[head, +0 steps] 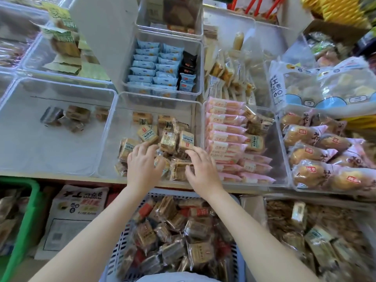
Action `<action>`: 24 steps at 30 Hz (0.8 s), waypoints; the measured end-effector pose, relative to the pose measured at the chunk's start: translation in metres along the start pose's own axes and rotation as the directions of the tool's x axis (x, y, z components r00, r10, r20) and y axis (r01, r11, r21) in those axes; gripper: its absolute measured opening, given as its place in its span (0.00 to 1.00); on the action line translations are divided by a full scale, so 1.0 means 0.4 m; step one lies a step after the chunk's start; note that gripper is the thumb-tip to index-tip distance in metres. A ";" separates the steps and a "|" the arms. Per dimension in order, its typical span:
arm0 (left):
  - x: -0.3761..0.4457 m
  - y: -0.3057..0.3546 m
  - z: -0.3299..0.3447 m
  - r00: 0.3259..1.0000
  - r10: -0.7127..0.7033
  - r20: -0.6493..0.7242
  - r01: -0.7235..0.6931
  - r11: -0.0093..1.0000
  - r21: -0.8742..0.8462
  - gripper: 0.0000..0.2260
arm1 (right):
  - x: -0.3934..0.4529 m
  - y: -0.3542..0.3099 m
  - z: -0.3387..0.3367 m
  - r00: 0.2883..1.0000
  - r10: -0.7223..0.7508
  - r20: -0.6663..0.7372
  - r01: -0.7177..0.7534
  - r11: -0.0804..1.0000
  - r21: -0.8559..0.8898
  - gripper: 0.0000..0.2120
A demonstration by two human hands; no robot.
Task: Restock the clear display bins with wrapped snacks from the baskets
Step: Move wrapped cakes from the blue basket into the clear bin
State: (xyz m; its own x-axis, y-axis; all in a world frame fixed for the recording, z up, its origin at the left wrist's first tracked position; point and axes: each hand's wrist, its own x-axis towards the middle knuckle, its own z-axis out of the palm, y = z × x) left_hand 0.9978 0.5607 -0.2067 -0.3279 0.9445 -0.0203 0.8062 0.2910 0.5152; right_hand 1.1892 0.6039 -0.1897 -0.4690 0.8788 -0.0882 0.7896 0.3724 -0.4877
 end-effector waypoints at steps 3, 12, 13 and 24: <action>0.000 0.127 0.053 0.991 0.134 -0.004 -0.134 0.988 -0.073 0.20 | -0.021 0.053 -0.062 0.959 0.045 -0.279 -0.041 0.999 0.021 0.19; -0.007 0.272 0.188 0.966 0.160 0.205 -0.189 0.973 0.135 0.29 | 0.003 0.380 -0.257 0.777 0.554 -0.298 -0.567 0.822 0.051 0.27; -0.009 0.276 0.187 0.966 0.166 0.200 -0.199 0.967 0.157 0.29 | 0.016 0.409 -0.260 0.795 0.552 -0.253 -0.569 0.822 0.006 0.30; -0.012 0.290 0.180 0.973 0.165 0.160 -0.188 0.972 0.141 0.28 | 0.010 0.462 -0.234 0.747 0.568 -0.345 -0.582 0.810 0.074 0.26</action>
State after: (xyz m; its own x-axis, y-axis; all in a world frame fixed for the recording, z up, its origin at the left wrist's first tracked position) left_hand 1.1283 0.6008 -0.2086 -0.1076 0.9916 -0.0718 0.9147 0.1270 0.3837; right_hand 1.3702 0.7042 -0.1991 0.2349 0.9711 -0.0434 0.8831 -0.2318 -0.4079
